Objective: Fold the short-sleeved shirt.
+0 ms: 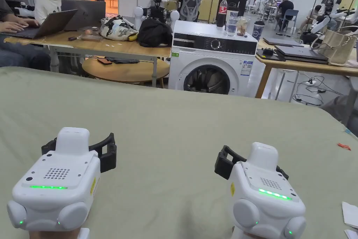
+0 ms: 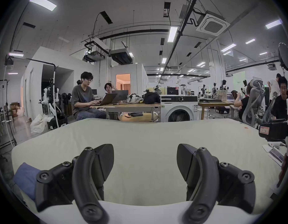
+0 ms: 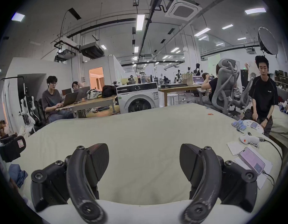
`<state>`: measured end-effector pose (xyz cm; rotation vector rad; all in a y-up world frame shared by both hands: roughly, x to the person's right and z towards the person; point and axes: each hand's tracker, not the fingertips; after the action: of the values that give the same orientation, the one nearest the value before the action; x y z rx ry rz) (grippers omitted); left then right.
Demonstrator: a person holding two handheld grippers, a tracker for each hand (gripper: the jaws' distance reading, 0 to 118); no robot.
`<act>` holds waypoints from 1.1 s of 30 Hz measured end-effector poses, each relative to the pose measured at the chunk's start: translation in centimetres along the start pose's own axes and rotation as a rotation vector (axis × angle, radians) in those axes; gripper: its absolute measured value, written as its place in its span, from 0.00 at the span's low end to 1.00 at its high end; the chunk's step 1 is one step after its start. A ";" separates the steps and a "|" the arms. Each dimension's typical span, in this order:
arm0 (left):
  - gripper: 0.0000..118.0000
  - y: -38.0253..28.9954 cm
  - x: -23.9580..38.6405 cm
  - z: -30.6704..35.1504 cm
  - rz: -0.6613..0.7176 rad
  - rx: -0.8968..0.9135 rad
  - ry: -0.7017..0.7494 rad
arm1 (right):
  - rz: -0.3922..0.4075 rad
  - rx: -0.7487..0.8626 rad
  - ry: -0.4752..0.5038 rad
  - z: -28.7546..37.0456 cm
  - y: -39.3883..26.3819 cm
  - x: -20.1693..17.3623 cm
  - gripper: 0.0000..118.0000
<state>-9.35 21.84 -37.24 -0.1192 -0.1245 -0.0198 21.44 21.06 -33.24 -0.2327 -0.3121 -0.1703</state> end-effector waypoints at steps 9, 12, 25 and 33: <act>0.68 -0.1 0.1 -0.3 -0.022 -0.015 0.005 | 0.031 0.015 -0.011 -0.1 0.3 -0.3 0.77; 0.68 -0.1 0.2 -0.2 -0.028 -0.018 0.007 | 0.044 0.019 -0.031 -0.2 0.1 -0.5 0.77; 0.68 -0.5 0.5 -0.5 -0.063 -0.026 0.000 | 0.054 -0.030 0.012 -1.3 -0.3 0.2 0.77; 0.68 -0.5 0.2 -0.6 -0.056 -0.025 0.011 | 0.050 -0.047 0.117 -1.5 -1.2 0.8 0.78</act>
<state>-9.06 21.26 -37.77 -0.1409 -0.1162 -0.0776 22.43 19.42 -34.16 -0.2761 -0.1861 -0.1418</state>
